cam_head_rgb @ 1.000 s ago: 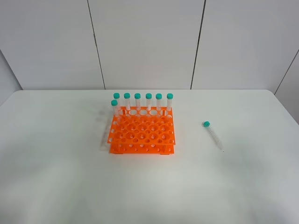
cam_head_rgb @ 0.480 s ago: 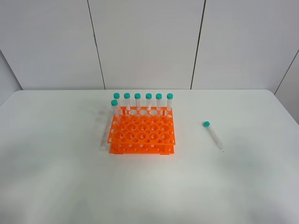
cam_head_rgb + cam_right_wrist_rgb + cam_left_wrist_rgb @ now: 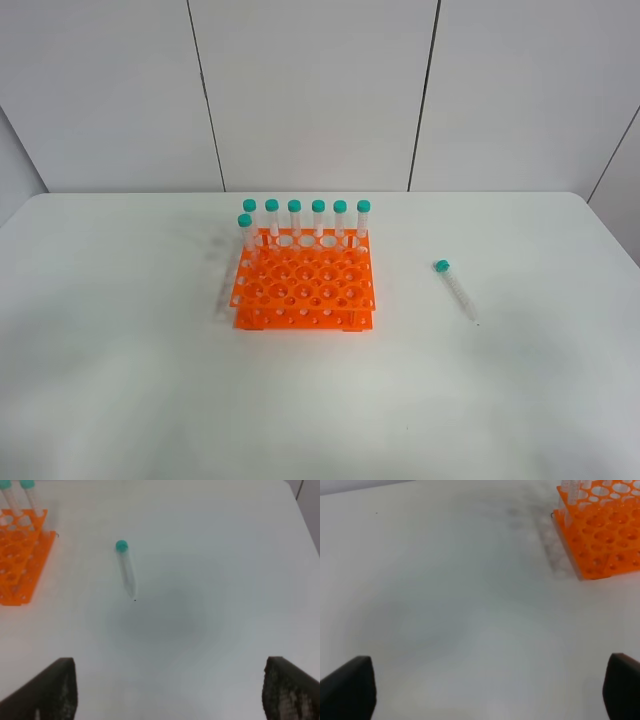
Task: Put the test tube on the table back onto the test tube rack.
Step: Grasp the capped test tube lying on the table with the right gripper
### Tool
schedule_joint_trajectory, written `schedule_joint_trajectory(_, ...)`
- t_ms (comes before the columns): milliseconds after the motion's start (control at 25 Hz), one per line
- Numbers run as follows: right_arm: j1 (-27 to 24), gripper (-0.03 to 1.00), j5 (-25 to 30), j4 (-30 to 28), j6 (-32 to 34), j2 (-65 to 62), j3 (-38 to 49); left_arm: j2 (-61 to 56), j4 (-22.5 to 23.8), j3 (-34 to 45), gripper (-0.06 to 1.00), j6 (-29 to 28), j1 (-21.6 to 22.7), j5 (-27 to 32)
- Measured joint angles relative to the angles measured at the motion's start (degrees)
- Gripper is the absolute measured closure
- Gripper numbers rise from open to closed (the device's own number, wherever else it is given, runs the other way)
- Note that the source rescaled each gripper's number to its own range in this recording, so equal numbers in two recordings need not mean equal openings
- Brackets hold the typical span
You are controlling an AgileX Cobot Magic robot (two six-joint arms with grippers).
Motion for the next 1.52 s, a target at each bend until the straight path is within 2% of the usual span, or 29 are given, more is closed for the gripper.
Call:
schedule_joint_trajectory(240, 0.00, -0.03, 0.29, 1.28, 0.00, 4.56, -2.84, 0.00, 0.00, 0.00, -0.05, 0.05, 0.00, 0.00)
schedule_joint_trajectory(360, 0.00, -0.03, -1.72, 2.50, -0.98, 10.78, -6.53, 0.00, 0.00, 0.00, -0.05, 0.05, 0.00, 0.00)
schedule_joint_trajectory(560, 0.00, -0.03, -6.58, 6.00, -7.11, 24.74, -13.32, 0.00, 0.00, 0.00, -0.05, 0.05, 0.00, 0.00)
schedule_joint_trajectory(760, 0.00, -0.03, -7.67, 10.25, -12.84, 41.36, -19.68, 0.00, 0.00, 0.00, -0.05, 0.05, 0.00, 0.00)
schedule_joint_trajectory(1200, 0.00, -0.03, -11.33, 14.40, -18.44, 75.52, -26.79, 0.00, 0.00, 0.00, -0.05, 0.05, 0.00, 0.00)
schedule_joint_trajectory(1400, 0.00, -0.03, -19.04, 15.09, -20.64, 85.28, -28.66, 0.00, 0.00, 0.00, -0.05, 0.05, 0.00, 0.00)
schedule_joint_trajectory(1520, 0.00, -0.03, -20.80, 15.08, -20.84, 90.79, -29.66, 0.00, 0.00, 0.00, -0.05, 0.05, 0.00, 0.00)
